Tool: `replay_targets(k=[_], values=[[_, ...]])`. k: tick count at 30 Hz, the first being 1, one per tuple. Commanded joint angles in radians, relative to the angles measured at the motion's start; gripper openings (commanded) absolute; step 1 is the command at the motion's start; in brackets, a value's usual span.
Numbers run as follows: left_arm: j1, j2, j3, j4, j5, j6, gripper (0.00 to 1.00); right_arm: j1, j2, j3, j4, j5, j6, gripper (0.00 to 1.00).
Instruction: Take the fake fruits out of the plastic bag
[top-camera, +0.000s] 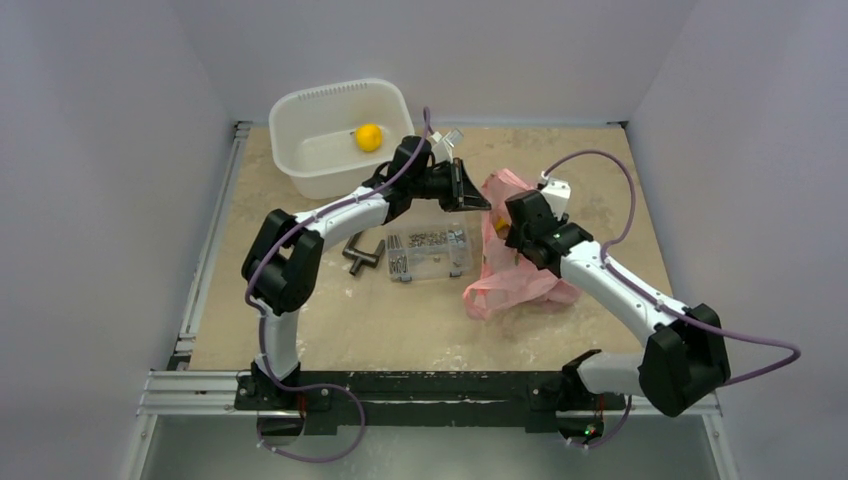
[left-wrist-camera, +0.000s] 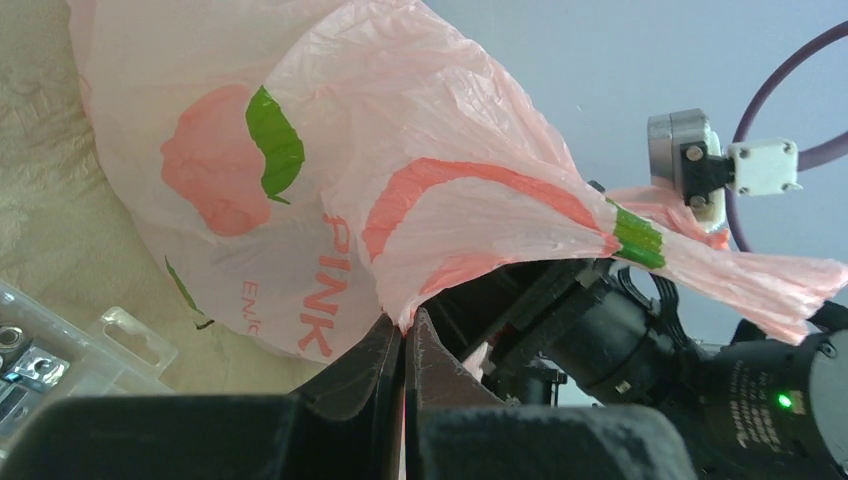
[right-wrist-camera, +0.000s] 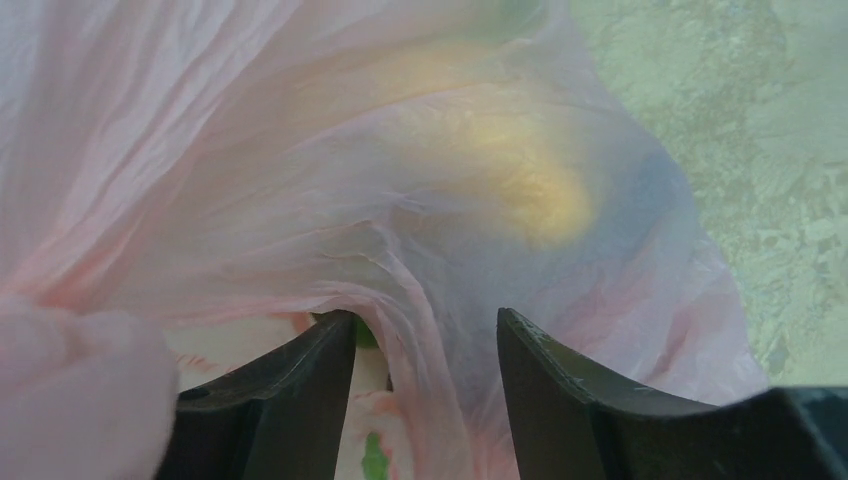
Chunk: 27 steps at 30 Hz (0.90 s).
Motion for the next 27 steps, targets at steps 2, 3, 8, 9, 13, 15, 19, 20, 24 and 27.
replay_targets(k=[2, 3, 8, 9, 13, 15, 19, 20, 24, 27], values=[[-0.006, -0.071, -0.011, 0.025, 0.028, 0.000, 0.00, -0.059, 0.011, -0.057, 0.121, 0.129, -0.002, 0.41], [-0.006, -0.075, -0.014, 0.024, 0.028, 0.001, 0.00, -0.077, 0.009, -0.062, 0.129, 0.118, -0.022, 0.34], [-0.007, -0.113, -0.048, -0.024, 0.000, 0.036, 0.00, -0.100, -0.095, -0.053, 0.136, 0.143, -0.103, 0.00], [-0.007, -0.128, -0.062, -0.053, -0.023, 0.056, 0.00, -0.099, -0.123, -0.041, 0.122, 0.160, -0.116, 0.00], [-0.015, -0.192, -0.118, -0.220, -0.133, 0.164, 0.00, -0.108, -0.260, 0.011, 0.131, 0.200, -0.225, 0.00], [-0.008, -0.224, -0.152, -0.271, -0.177, 0.200, 0.00, -0.131, -0.306, 0.051, 0.135, 0.198, -0.275, 0.00], [0.024, -0.271, -0.210, -0.323, -0.211, 0.241, 0.00, -0.174, -0.308, 0.145, 0.117, 0.179, -0.339, 0.00], [0.032, -0.279, -0.220, -0.325, -0.210, 0.242, 0.00, -0.175, -0.297, 0.162, 0.112, 0.179, -0.348, 0.00], [0.046, -0.268, -0.194, -0.355, -0.188, 0.253, 0.00, -0.185, -0.265, 0.227, 0.126, 0.183, -0.363, 0.00], [0.045, -0.251, -0.137, -0.383, -0.153, 0.248, 0.00, -0.192, -0.211, 0.308, 0.117, 0.159, -0.391, 0.00]])
